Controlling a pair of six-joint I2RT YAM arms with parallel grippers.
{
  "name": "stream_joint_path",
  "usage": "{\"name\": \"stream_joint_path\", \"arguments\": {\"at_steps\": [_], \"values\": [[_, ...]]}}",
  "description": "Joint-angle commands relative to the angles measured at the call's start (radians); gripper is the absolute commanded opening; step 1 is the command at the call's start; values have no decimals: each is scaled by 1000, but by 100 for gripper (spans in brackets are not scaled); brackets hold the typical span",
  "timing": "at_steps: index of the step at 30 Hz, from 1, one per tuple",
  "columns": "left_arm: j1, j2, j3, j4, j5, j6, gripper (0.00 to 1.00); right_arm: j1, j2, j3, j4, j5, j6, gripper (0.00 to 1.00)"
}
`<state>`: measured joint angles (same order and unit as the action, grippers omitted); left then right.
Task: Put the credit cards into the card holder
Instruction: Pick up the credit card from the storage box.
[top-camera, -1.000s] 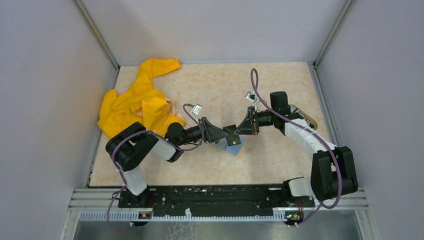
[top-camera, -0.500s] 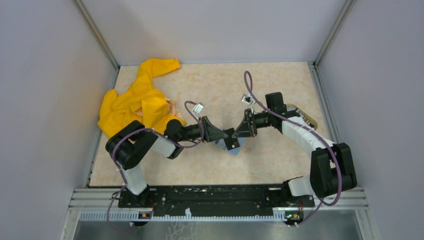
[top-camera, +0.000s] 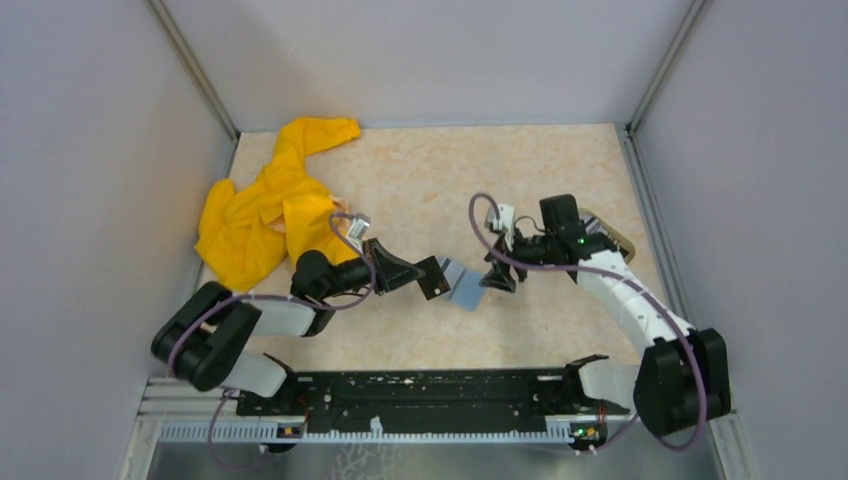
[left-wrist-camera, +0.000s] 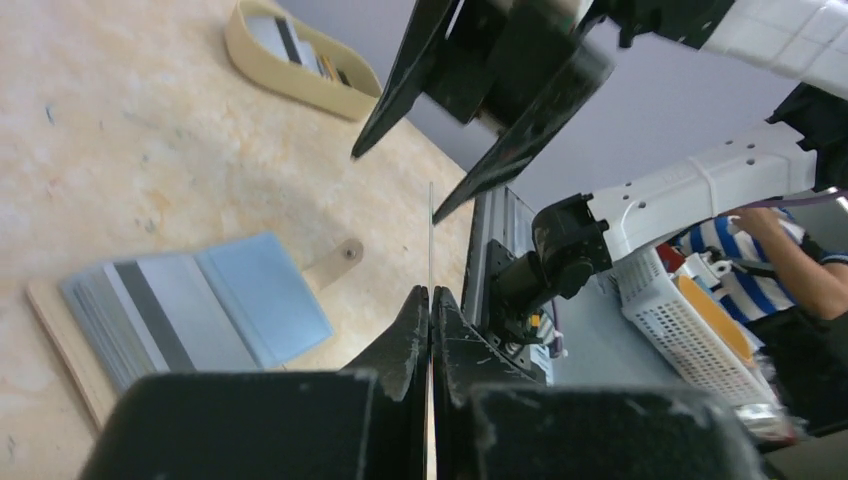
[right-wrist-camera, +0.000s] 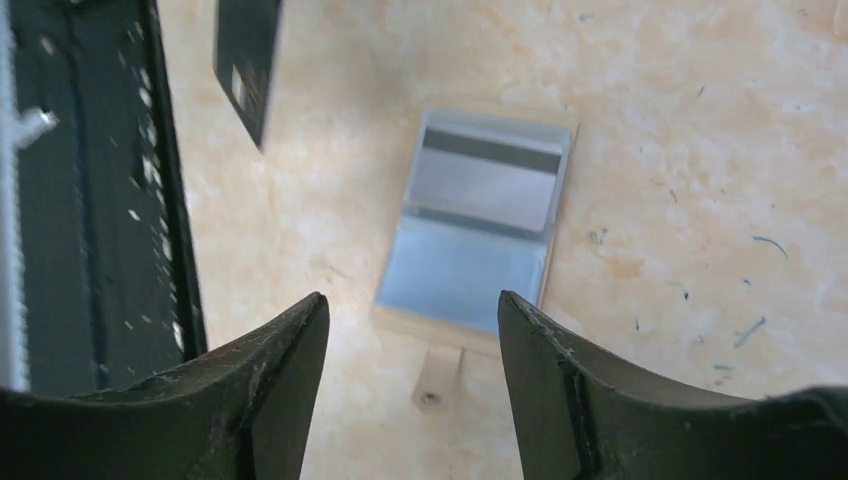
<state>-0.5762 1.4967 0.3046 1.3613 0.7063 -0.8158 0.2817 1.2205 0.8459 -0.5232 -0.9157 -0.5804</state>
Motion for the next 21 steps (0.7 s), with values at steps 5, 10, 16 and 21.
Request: {"name": "stream_joint_path", "arguments": {"at_steps": [5, 10, 16, 21], "values": [[0, -360, -34, -546, -185, 345, 0, 15, 16, -105, -150, 107, -518, 63], [-1, -507, -85, -615, -244, 355, 0, 41, 98, -104, -117, 233, -483, 57], [1, -561, -129, -601, -230, 330, 0, 74, 123, -102, -112, 272, -485, 48], [-1, -564, -149, -570, -212, 306, 0, 108, 157, -88, -147, 309, -516, 32]]}}
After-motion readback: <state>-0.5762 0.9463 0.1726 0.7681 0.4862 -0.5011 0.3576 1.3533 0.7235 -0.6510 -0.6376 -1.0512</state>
